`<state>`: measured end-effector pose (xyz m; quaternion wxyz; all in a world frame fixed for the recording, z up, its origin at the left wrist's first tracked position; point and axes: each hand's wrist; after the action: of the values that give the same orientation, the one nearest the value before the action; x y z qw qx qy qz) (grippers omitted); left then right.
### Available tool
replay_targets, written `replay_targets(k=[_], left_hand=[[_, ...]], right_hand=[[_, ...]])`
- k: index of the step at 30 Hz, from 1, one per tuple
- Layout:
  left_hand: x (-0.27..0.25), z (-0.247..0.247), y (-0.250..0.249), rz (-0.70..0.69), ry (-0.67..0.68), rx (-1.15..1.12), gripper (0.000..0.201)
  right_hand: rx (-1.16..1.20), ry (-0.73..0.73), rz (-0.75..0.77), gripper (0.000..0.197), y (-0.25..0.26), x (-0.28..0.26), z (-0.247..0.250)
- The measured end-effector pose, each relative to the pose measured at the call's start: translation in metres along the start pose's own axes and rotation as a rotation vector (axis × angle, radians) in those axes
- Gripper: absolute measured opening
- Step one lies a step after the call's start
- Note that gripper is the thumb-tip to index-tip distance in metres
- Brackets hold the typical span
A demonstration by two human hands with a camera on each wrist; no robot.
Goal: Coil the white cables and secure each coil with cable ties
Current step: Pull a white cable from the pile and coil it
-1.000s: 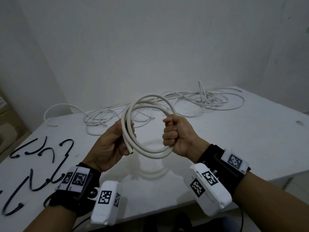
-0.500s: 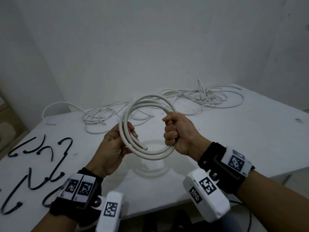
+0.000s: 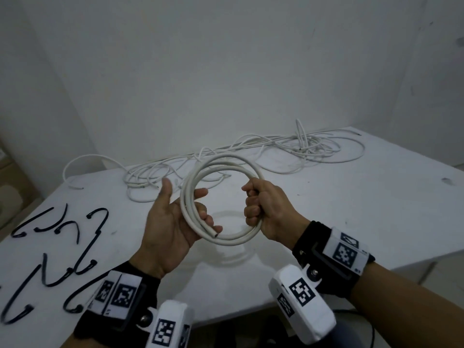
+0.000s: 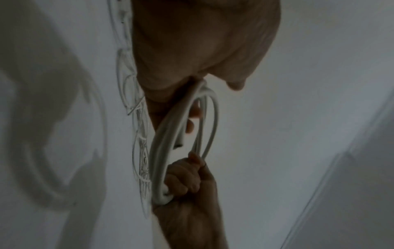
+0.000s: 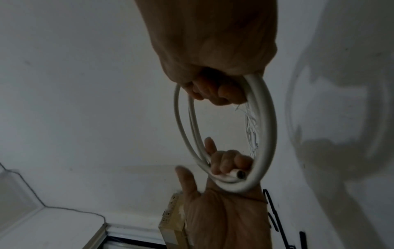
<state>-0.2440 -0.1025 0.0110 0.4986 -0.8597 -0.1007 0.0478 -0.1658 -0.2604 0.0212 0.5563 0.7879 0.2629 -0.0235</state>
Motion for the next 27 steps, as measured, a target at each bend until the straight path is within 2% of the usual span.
replay_targets(k=[3,6,10,15,18,20,22,23,27], left_hand=[[0.004,-0.01,0.001,-0.177,-0.187,0.213,0.041],[0.004,-0.008,-0.001,-0.239,-0.246,0.243,0.04],[-0.004,0.0,0.003,-0.205,-0.2,0.273,0.039],[-0.021,0.018,0.003,-0.152,-0.133,0.343,0.039],[-0.03,0.035,-0.01,-0.045,-0.125,0.416,0.037],[-0.034,0.04,-0.019,-0.002,-0.124,0.464,0.025],[-0.034,0.04,-0.029,-0.031,-0.135,0.561,0.01],[-0.033,0.04,-0.033,-0.059,-0.138,0.609,0.009],[-0.032,0.039,-0.041,-0.136,-0.183,0.693,0.039]], right_hand=[[-0.06,0.145,-0.076,0.03,-0.003,0.002,-0.002],[-0.159,0.292,-0.081,0.021,0.005,-0.001,-0.003],[-0.282,0.3,0.04,0.009,0.021,0.0,-0.009],[-0.424,0.294,0.132,0.018,0.014,0.002,-0.027],[-0.493,0.306,0.188,0.019,0.006,0.001,-0.033],[-0.515,0.334,0.192,0.019,0.0,0.001,-0.039],[-0.534,0.369,0.199,0.019,-0.007,0.002,-0.047],[-0.548,0.379,0.217,0.02,-0.01,0.002,-0.051],[-0.586,0.366,0.308,0.019,-0.012,0.007,-0.062]])
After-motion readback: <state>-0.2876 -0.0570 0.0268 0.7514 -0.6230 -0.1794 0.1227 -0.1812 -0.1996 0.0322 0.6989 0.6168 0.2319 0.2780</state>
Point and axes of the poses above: each hand's wrist, its own x-axis towards the middle knuckle, its own z-axis out of the back of the hand, y = z × x, and after that the axes turned 3 degrees about -z, right-handed
